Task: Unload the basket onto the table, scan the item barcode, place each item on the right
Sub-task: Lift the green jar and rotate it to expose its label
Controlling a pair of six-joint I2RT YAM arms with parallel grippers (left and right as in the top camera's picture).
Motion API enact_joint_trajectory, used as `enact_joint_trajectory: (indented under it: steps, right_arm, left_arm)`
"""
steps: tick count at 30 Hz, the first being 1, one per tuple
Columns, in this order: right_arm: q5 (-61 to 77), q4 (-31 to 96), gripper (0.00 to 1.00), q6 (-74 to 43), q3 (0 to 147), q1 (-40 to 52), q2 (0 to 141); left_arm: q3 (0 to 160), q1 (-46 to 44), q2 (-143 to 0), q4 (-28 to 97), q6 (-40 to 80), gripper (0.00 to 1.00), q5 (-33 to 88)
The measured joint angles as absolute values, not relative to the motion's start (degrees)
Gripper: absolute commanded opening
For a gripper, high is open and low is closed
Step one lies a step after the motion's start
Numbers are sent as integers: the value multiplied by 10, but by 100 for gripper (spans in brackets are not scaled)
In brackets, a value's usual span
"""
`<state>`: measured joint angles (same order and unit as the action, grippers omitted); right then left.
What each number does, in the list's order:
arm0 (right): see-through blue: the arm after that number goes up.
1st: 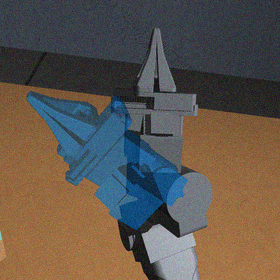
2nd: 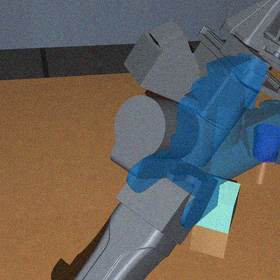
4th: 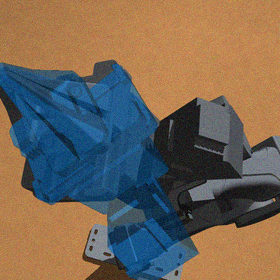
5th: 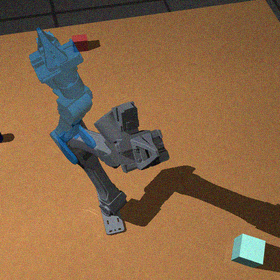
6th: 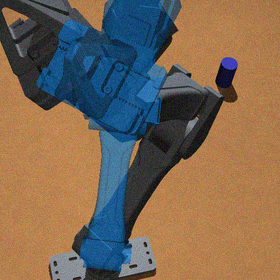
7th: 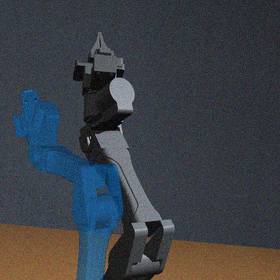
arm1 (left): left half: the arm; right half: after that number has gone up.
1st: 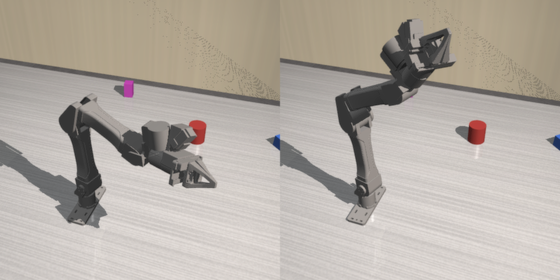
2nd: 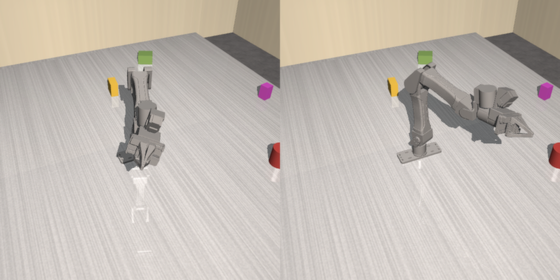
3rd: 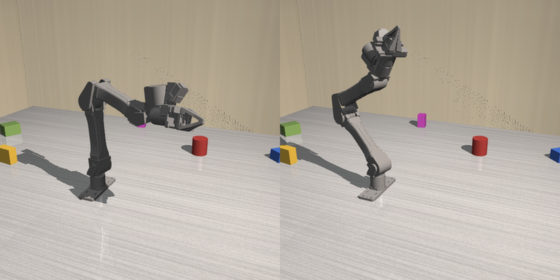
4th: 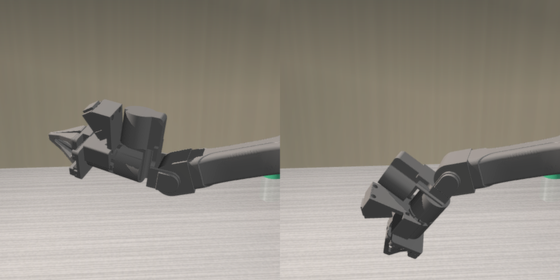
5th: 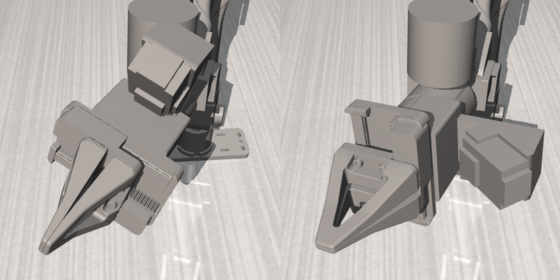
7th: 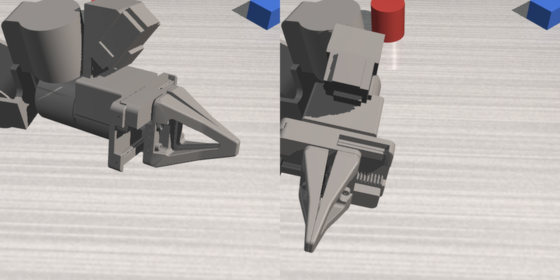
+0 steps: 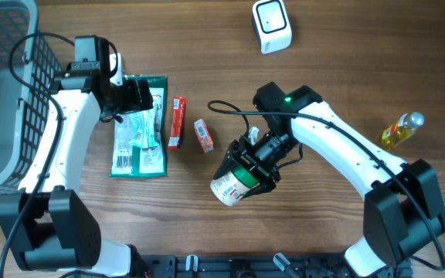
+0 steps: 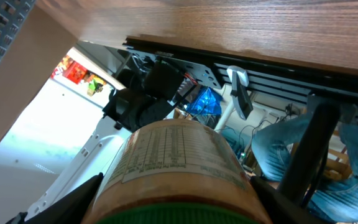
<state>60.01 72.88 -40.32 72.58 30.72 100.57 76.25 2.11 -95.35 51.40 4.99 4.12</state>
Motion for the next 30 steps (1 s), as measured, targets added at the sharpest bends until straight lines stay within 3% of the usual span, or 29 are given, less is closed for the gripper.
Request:
enact_joint_trajectory:
  steps: [12, 15, 30]
  right_arm:
    - [612, 737, 50, -405, 726, 307, 1006]
    - [617, 740, 45, -405, 726, 307, 1006]
    - [635, 743, 45, -406, 726, 307, 1006]
  left_arm:
    - [762, 21, -954, 514, 50, 100, 41]
    - [762, 21, -954, 514, 50, 100, 41]
    - [762, 21, -954, 514, 50, 100, 41]
